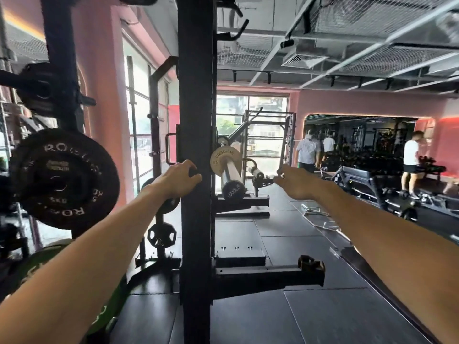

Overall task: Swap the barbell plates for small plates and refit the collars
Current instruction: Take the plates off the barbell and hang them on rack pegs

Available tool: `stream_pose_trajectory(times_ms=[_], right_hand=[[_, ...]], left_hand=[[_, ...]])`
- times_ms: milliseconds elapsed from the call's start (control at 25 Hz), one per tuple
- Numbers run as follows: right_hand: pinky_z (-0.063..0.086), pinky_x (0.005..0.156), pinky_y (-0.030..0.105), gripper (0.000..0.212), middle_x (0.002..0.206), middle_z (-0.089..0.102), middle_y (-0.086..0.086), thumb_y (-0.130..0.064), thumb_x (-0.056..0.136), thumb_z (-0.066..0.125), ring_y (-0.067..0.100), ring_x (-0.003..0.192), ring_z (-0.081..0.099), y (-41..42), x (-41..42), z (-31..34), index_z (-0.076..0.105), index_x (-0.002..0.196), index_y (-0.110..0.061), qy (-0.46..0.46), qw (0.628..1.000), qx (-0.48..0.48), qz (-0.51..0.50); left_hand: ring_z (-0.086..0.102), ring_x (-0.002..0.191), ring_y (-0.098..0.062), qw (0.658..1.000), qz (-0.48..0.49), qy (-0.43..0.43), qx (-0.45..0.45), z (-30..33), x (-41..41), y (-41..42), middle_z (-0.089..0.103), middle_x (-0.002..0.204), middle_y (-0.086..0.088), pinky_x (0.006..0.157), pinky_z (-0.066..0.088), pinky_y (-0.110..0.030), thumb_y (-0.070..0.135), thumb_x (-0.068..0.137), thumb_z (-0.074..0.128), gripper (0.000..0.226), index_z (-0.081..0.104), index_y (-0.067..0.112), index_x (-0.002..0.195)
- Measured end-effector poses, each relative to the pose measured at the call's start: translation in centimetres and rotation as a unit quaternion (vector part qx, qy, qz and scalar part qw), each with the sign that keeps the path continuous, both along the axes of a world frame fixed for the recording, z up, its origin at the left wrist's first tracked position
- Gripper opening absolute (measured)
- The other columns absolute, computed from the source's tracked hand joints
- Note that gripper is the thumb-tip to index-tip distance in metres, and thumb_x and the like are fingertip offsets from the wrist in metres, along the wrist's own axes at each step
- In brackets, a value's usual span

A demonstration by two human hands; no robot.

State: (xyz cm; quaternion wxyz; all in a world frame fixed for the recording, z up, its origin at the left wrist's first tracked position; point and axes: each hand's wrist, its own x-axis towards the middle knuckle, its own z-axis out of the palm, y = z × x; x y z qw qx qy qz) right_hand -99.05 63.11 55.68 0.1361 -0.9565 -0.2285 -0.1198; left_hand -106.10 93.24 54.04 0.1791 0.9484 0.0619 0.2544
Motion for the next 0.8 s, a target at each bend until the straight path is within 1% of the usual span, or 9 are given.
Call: stream_pose_trajectory(times_ms=[120,280,440,480,560,640,680,720,800], right_hand=[[0.043,0.094,0.042,0.046,0.128,0.056,0.013,-0.041,0.102,0.031,0.029,0.108,0.053,2.2,5.6,0.4,0.041,0.132,-0.009,-0.009,1.0,0.005,0.003],[0.043,0.097,0.045,0.048,0.136,0.052,0.012,-0.039,0.101,0.028,0.032,0.115,0.053,6.0,13.9,0.9,0.041,0.135,-0.007,0.0,1.0,-0.008,0.025],[0.044,0.097,0.046,0.046,0.128,0.053,0.015,-0.036,0.102,0.03,0.034,0.113,0.053,9.8,20.3,0.5,0.042,0.131,-0.003,0.011,0.999,-0.002,0.04],[0.043,0.098,0.046,0.046,0.132,0.05,0.017,-0.035,0.101,0.03,0.035,0.116,0.052,10.7,21.8,0.3,0.043,0.131,-0.002,0.012,0.999,-0.004,0.047],[0.042,0.101,0.04,0.051,0.145,0.04,0.016,-0.034,0.101,0.031,0.035,0.125,0.046,12.5,24.2,0.0,0.036,0.141,-0.002,0.021,0.998,-0.01,0.053],[0.044,0.086,0.032,0.054,0.149,0.035,0.02,-0.026,0.101,0.036,0.03,0.119,0.048,14.1,26.3,-0.2,0.023,0.149,-0.003,0.029,0.998,-0.006,0.053],[0.044,0.079,0.03,0.055,0.144,0.041,0.022,-0.022,0.1,0.04,0.028,0.113,0.05,14.7,27.2,-0.3,0.021,0.149,-0.002,0.034,0.998,0.005,0.048],[0.045,0.076,0.03,0.054,0.137,0.048,0.022,-0.02,0.099,0.045,0.028,0.109,0.053,15.3,27.8,-0.4,0.026,0.145,-0.001,0.039,0.998,0.026,0.047],[0.048,0.079,0.034,0.043,0.12,0.06,0.017,-0.022,0.094,0.056,0.028,0.101,0.059,16.3,29.1,-0.8,0.042,0.129,-0.003,0.046,0.994,0.083,0.062]], left_hand=[[0.055,0.111,-0.027,1.0,-0.001,-0.01,0.002,0.9,5.3,1.7,0.056,0.129,-0.01,0.095,0.045,-0.041,0.039,0.096,0.05,0.045,0.046,0.013,0.133],[0.058,0.11,-0.029,1.0,0.0,-0.007,0.005,2.0,13.0,4.1,0.06,0.127,-0.013,0.095,0.046,-0.041,0.034,0.098,0.049,0.044,0.044,0.011,0.135],[0.055,0.119,-0.031,1.0,-0.008,0.006,-0.002,2.0,19.7,5.5,0.057,0.132,-0.015,0.099,0.045,-0.041,0.031,0.097,0.053,0.047,0.043,0.012,0.139],[0.055,0.119,-0.031,1.0,-0.011,0.013,-0.008,1.8,21.3,5.6,0.056,0.133,-0.015,0.099,0.045,-0.04,0.031,0.097,0.054,0.049,0.042,0.012,0.14],[0.055,0.118,-0.031,1.0,-0.014,0.019,-0.019,1.5,24.4,5.8,0.057,0.131,-0.015,0.096,0.045,-0.036,0.03,0.096,0.056,0.051,0.04,0.012,0.141],[0.055,0.117,-0.031,0.999,-0.014,0.008,-0.039,1.4,27.1,5.7,0.058,0.129,-0.014,0.094,0.044,-0.035,0.026,0.095,0.056,0.049,0.042,0.011,0.139],[0.056,0.116,-0.031,0.999,-0.014,-0.001,-0.044,1.5,28.1,5.6,0.06,0.127,-0.014,0.093,0.044,-0.035,0.023,0.095,0.056,0.044,0.045,0.01,0.136],[0.057,0.114,-0.031,0.999,-0.015,-0.01,-0.045,1.5,28.9,5.5,0.061,0.124,-0.014,0.091,0.045,-0.034,0.019,0.094,0.055,0.039,0.049,0.01,0.131],[0.059,0.107,-0.031,0.999,-0.007,-0.029,-0.034,1.4,30.3,5.4,0.064,0.118,-0.014,0.083,0.045,-0.031,0.016,0.092,0.054,0.029,0.057,0.008,0.12]])
